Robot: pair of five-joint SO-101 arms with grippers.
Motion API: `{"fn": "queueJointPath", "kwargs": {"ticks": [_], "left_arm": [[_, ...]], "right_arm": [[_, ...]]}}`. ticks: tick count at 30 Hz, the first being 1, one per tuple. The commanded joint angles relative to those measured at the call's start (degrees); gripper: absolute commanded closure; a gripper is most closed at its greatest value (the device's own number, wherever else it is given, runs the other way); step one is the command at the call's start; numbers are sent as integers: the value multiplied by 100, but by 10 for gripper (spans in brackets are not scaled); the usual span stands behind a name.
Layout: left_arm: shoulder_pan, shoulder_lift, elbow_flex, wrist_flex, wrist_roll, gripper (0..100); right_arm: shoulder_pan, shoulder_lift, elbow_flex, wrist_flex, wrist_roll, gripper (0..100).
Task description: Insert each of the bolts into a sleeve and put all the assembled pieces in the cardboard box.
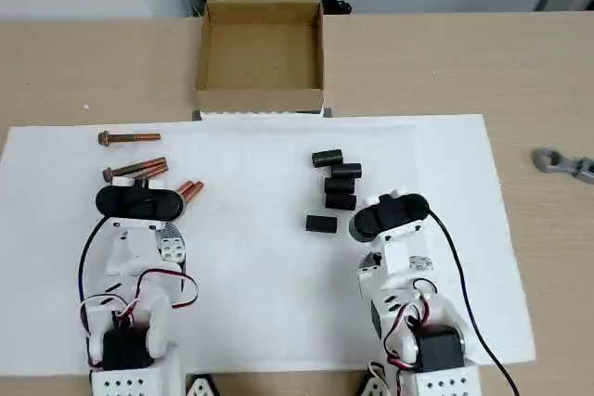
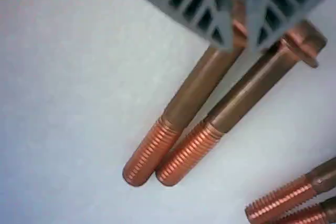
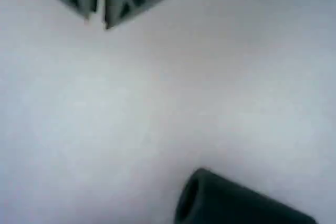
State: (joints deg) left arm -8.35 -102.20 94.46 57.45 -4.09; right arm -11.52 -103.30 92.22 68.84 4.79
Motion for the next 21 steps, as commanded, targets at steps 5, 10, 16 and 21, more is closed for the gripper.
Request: {"fn": "queueJointPath", "kwargs": {"ticks": [5, 10, 16, 21], "left_arm": [[26, -18, -48, -9, 35, 993], [26, -18, -48, -9, 35, 993], [26, -18, -48, -18, 35, 994], [26, -18, -48, -35, -132, 992]], "right_arm": [[13, -48, -26, -92, 53, 991], [4, -48, -26, -101, 53, 991], [31, -48, -18, -154, 53, 992], [48, -13, -35, -119, 53, 995]]}}
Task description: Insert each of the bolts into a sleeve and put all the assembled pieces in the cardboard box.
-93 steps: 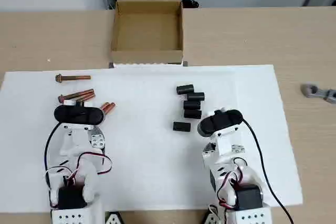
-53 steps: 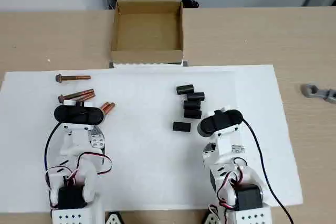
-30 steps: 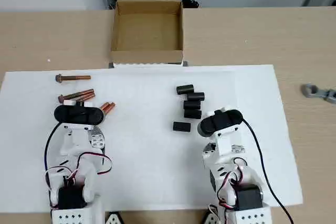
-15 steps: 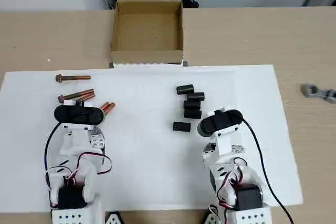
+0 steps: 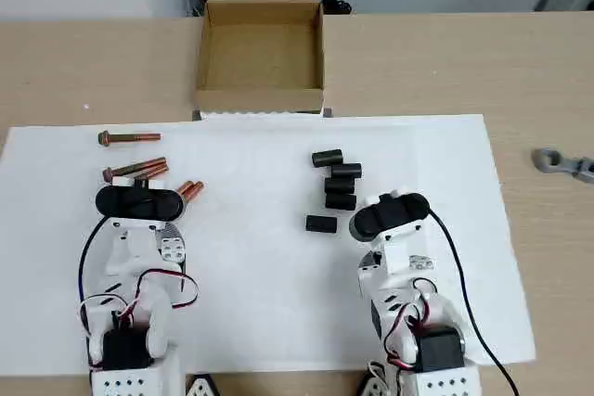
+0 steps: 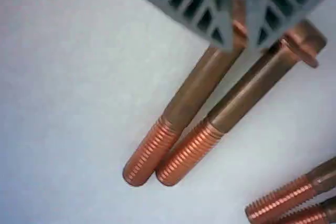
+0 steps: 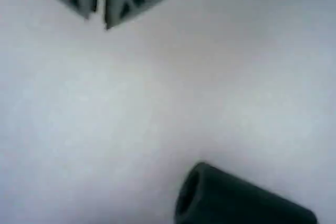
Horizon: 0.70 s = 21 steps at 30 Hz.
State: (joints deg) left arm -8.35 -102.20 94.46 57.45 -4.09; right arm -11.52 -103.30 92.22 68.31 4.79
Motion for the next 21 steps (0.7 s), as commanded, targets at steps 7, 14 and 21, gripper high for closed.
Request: {"fn": "queueJointPath", "kwargs": {"ticks": [7, 14, 21], "left_arm": [[-35, 18, -154, -26, -985, 966], [-545, 35, -541, 158, -615, 913], [-879, 35, -716, 185, -607, 994]], "right_arm": [[48, 31, -360, 92, -404, 995], [48, 215, -492, 101, -413, 995], [40, 2062, -1890, 48, -431, 995]]}}
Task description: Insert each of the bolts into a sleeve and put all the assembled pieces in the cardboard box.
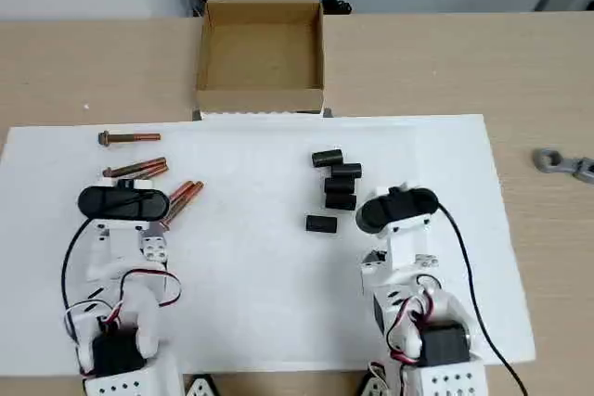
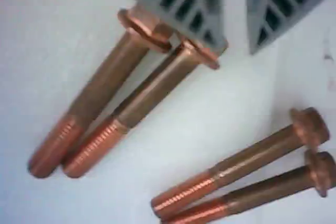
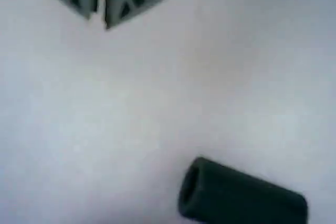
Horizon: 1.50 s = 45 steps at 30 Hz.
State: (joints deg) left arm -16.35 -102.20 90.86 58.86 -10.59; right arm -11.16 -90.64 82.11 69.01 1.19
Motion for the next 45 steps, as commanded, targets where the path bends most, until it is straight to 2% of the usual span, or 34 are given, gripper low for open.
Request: {"fn": "queueJointPath", "kwargs": {"ticks": [1, 7, 10, 16, 20, 28, 30, 34, 38, 42, 45], "left_arm": [[-79, 35, -435, 44, 44, 995], [-88, 53, -725, 79, 44, 995], [-88, 484, -910, 62, 44, 995], [-88, 2681, -2378, 53, 308, 995], [-88, 4431, -3662, 53, 510, 995], [-88, 7437, -6220, 70, 1846, 995], [-88, 8132, -6782, 79, 2057, 995], [-88, 9327, -7714, 97, 2620, 995], [-70, 10136, -8321, 97, 3270, 995], [-62, 10725, -8602, 97, 4246, 995], [-62, 11015, -8629, 97, 5134, 995]], "right_arm": [[-13, 1147, -1204, -22, -79, 995], [-22, 3116, -2989, -4, -79, 995], [-22, 3943, -3648, 22, -79, 995], [-40, 5200, -4651, 31, -79, 995], [-312, 5789, -5196, 4, -79, 995], [-470, 7275, -6655, 66, 26, 993], [-505, 7705, -7024, 312, 378, 992], [-585, 8462, -7947, 1051, 1600, 994], [-769, 9103, -9073, 1842, 1996, 993], [-769, 9807, -9943, 2492, 2268, 991], [-769, 10237, -10171, 2607, 2303, 992]]}}
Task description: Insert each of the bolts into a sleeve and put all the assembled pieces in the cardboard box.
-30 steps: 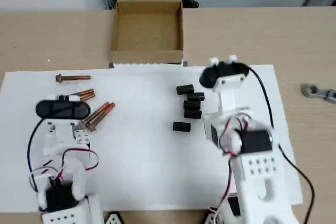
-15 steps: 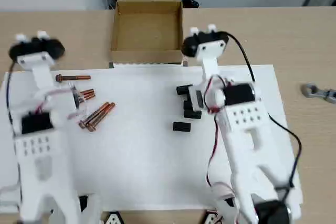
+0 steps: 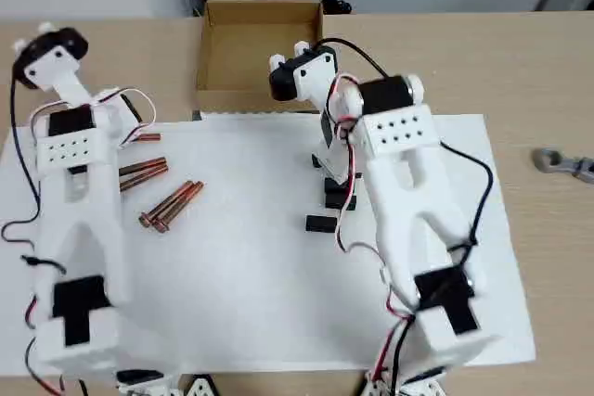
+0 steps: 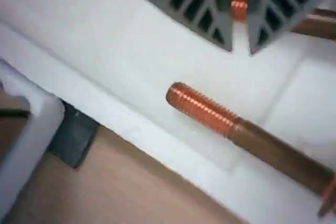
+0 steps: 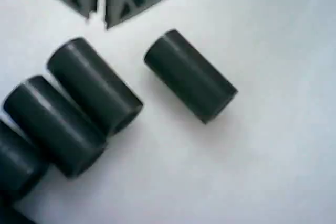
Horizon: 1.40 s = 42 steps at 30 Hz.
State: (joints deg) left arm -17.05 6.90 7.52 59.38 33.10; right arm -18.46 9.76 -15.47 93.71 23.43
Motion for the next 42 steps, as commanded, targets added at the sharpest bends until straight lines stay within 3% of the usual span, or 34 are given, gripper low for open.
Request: {"fn": "queueJointPath", "kwargs": {"ticks": [1, 6, 9, 17, 23, 33, 37, 42], "left_arm": [[9, 185, -295, 62, 1125, 995], [-9, 290, -295, 519, 2673, 989], [-26, 281, -312, 712, 3209, 959], [-202, 299, -778, 862, 3358, 953], [-448, 501, -1938, 1609, 3332, 952], [-448, 3727, -6220, 4070, 3165, 952], [-457, 4677, -7169, 4114, 3174, 952], [-448, 5020, -7248, 4088, 3244, 952]], "right_arm": [[-48, 286, -413, 136, 79, 992], [-48, 470, -413, 145, 79, 992], [-40, 462, -413, 171, 70, 991], [-57, 479, -413, 189, -9, 991], [-66, 488, -413, 189, -132, 991], [-66, 497, -413, 189, -132, 991], [-66, 497, -387, 189, -132, 991], [-48, 497, -369, 189, -132, 991]]}}
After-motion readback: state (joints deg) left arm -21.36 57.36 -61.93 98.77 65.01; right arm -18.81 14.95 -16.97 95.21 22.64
